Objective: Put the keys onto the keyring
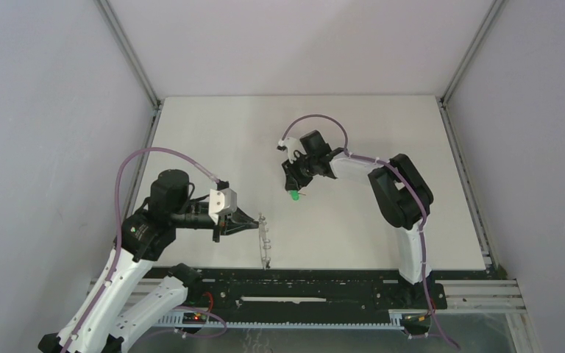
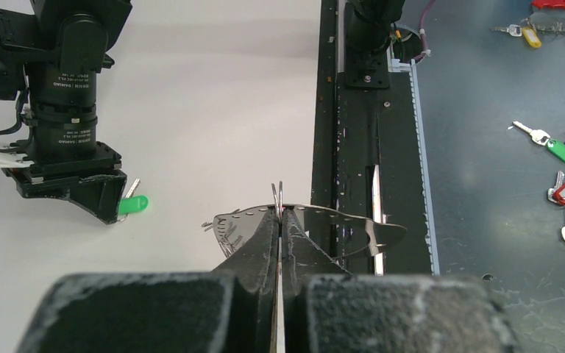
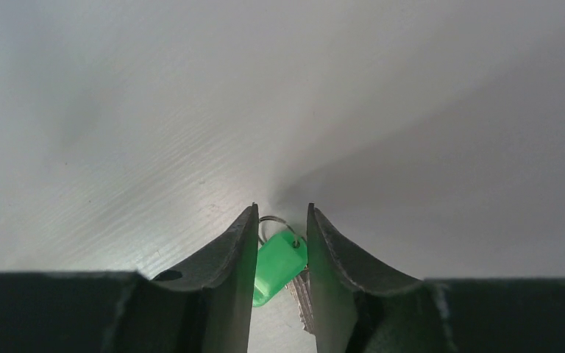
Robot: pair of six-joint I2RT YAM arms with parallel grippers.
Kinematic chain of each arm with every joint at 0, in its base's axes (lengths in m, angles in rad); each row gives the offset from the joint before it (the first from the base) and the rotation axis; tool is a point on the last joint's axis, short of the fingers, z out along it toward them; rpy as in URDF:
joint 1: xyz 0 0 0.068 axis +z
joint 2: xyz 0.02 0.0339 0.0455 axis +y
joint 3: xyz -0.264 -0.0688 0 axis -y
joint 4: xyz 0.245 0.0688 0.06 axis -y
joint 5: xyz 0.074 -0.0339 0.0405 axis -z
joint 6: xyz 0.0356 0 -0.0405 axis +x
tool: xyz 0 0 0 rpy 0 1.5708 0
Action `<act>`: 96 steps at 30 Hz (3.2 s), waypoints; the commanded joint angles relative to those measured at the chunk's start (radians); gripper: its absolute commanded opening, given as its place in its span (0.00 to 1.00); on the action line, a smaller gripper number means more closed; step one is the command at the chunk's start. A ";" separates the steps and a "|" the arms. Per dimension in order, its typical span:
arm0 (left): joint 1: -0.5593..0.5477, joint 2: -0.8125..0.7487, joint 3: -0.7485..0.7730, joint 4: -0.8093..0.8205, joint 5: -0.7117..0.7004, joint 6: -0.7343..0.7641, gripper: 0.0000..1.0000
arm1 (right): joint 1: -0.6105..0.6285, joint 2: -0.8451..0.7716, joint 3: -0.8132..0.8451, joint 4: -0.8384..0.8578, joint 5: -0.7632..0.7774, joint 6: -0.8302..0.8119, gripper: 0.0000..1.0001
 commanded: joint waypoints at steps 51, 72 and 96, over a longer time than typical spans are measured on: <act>0.005 -0.001 0.076 0.051 -0.031 -0.028 0.00 | 0.031 -0.028 -0.013 0.008 -0.011 -0.001 0.44; 0.005 -0.006 0.076 0.056 -0.038 -0.031 0.00 | -0.011 -0.019 -0.011 -0.008 -0.197 0.046 0.10; 0.005 -0.023 0.070 0.054 -0.058 -0.033 0.00 | 0.088 -0.097 -0.086 0.049 0.054 0.117 0.58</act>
